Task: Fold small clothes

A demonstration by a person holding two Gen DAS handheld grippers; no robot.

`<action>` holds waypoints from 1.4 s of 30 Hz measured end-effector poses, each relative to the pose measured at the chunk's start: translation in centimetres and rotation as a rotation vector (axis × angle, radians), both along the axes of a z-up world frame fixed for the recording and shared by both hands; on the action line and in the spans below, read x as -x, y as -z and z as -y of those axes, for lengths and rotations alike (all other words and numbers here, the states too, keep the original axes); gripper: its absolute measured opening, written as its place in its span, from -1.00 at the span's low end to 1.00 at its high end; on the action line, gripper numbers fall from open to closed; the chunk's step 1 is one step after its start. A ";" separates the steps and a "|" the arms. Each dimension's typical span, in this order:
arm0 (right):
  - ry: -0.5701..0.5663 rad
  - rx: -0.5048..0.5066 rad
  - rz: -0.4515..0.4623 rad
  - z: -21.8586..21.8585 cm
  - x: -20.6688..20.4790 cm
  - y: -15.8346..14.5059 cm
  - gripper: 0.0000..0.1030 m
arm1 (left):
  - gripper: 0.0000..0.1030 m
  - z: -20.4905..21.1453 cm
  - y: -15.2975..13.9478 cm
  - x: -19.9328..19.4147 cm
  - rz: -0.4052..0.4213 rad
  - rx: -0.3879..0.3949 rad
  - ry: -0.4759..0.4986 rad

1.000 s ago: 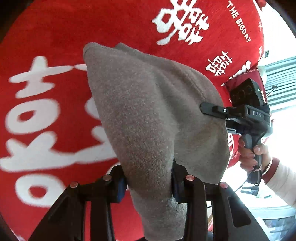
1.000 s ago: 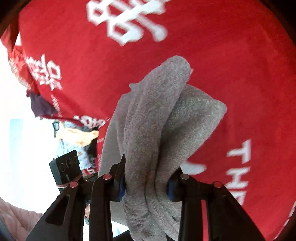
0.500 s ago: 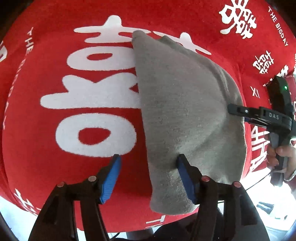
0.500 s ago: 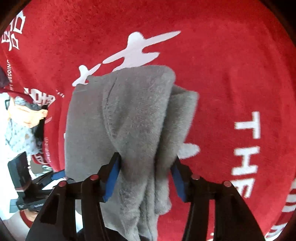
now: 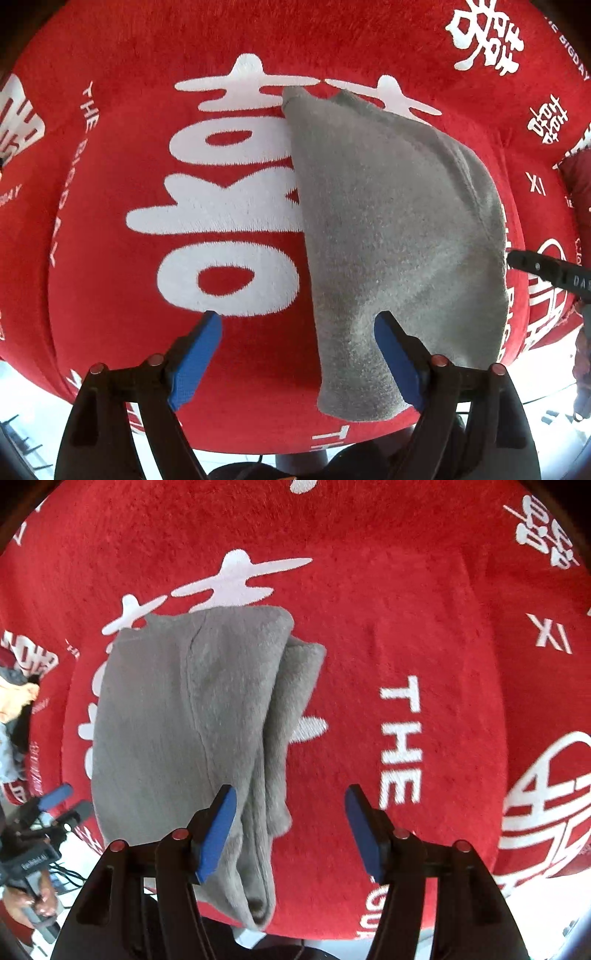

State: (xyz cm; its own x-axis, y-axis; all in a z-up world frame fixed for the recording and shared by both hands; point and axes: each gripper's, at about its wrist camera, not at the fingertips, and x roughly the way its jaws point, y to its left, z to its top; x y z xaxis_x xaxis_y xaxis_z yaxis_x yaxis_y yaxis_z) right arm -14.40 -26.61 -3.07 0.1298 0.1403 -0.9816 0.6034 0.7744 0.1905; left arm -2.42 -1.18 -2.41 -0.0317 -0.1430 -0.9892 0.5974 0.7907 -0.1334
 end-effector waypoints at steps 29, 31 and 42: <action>0.023 0.103 -0.019 -7.4 0.3 -3.7 0.66 | 1.00 1.0 -1.7 1.7 0.108 -0.111 -0.008; 0.035 0.090 -0.028 -7.5 0.5 -3.4 0.66 | 1.00 1.1 -1.7 2.0 0.107 -0.117 -0.007; 0.027 0.094 -0.046 -8.1 0.8 -3.3 0.66 | 1.00 1.3 -1.7 2.5 0.100 -0.132 -0.002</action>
